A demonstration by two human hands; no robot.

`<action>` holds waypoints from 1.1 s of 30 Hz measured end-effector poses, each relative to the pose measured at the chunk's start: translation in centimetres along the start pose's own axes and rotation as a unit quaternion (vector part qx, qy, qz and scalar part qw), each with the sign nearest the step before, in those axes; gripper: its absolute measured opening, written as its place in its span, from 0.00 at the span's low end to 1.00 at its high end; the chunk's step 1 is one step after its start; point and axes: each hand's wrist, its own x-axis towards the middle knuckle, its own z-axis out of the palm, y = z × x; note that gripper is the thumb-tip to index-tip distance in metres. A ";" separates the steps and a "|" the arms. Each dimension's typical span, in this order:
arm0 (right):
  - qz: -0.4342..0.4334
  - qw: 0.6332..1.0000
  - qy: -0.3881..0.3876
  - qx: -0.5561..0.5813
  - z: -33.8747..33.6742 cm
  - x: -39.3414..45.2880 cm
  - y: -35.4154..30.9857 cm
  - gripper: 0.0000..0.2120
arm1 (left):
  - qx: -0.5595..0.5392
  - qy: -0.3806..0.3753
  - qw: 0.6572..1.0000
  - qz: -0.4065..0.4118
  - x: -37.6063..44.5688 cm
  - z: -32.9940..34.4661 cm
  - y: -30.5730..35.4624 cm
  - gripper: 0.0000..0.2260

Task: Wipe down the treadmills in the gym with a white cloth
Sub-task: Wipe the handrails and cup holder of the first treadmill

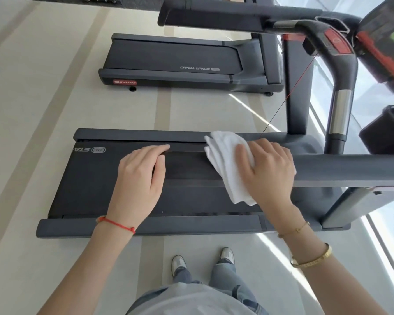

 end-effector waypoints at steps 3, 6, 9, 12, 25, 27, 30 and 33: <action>-0.027 1.000 0.007 -0.004 1.2 -0.2 -2.9 0.17 | 0.011 -0.002 1.000 0.011 0.3 0.3 0.5 0.13; -0.116 0.992 0.003 0.042 1.8 -1.1 -2.8 0.13 | 0.021 -0.001 1.000 0.022 0.4 0.9 1.3 0.13; -0.176 0.984 0.013 0.031 1.4 -1.4 -0.2 0.13 | 0.051 0.014 0.998 0.030 0.5 1.6 2.4 0.13; -0.162 0.986 0.030 0.009 0.8 -1.7 3.0 0.13 | 0.088 0.015 0.995 0.045 0.7 2.9 4.1 0.14; -0.127 0.991 0.045 -0.020 -3.6 -1.4 19.8 0.12 | 0.089 -0.043 0.992 0.075 2.6 12.7 16.6 0.13; -0.128 0.991 0.042 -0.021 -4.4 -1.2 22.6 0.12 | 0.086 -0.047 0.992 0.077 2.9 14.8 19.0 0.13; -0.127 0.991 0.045 -0.020 -5.7 -1.0 27.0 0.12 | 0.082 -0.051 0.992 0.078 3.4 17.8 22.7 0.13; -0.130 0.990 0.045 -0.019 -6.8 -0.7 31.4 0.12 | 0.075 -0.050 0.993 0.077 3.7 20.6 26.1 0.14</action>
